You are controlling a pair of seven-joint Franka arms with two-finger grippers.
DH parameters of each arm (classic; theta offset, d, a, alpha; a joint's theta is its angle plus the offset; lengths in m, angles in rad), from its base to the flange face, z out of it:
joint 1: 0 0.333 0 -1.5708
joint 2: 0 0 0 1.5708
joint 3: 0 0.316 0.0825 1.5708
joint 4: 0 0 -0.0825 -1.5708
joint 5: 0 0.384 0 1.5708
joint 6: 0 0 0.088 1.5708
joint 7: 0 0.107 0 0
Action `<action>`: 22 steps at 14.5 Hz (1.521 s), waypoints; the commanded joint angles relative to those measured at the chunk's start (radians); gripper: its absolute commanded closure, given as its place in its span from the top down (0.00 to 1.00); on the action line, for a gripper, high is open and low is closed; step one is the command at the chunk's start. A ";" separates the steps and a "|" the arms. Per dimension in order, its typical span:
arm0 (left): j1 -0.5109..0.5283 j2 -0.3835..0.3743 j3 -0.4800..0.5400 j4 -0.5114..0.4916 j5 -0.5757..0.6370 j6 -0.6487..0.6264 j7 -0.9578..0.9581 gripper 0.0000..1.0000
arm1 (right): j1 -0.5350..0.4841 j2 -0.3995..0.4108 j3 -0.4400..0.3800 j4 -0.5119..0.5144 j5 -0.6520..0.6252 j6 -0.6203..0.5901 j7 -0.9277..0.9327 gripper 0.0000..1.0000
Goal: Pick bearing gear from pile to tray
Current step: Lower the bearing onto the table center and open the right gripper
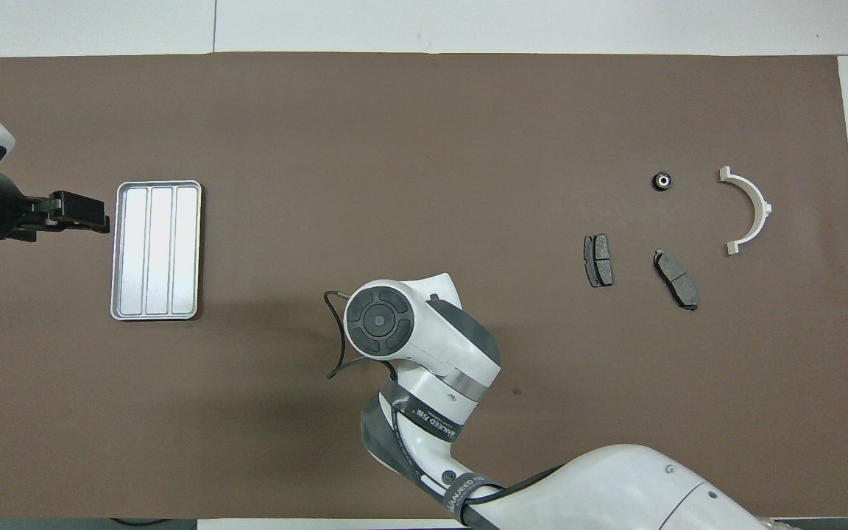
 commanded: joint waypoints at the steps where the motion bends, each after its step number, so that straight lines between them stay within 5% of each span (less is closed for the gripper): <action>1: -0.006 -0.037 0.006 -0.046 -0.001 0.029 -0.005 1.00 | -0.014 -0.004 0.003 -0.033 -0.047 0.040 0.023 0.00; 7: -0.003 -0.037 0.006 -0.046 -0.001 0.030 -0.003 1.00 | -0.017 0.008 0.003 -0.030 -0.059 0.046 0.026 0.00; 8: -0.003 -0.037 0.004 -0.045 0.001 0.030 -0.003 1.00 | -0.017 0.008 0.003 -0.030 -0.058 0.041 0.029 0.16; 10: -0.003 -0.037 0.004 -0.046 -0.001 0.030 -0.003 1.00 | -0.015 0.008 0.003 -0.023 -0.058 0.029 0.046 0.87; 11: -0.003 -0.037 0.006 -0.046 0.001 0.030 -0.003 1.00 | -0.017 0.008 0.003 -0.018 -0.058 0.026 0.049 1.00; 17: -0.002 -0.037 0.006 -0.045 -0.001 0.030 -0.003 1.00 | -0.066 -0.021 0.009 0.166 -0.043 -0.182 0.023 1.00; 22: 0.000 -0.037 0.006 -0.043 -0.001 0.032 -0.003 1.00 | -0.196 -0.110 0.011 0.197 0.026 -0.270 -0.306 1.00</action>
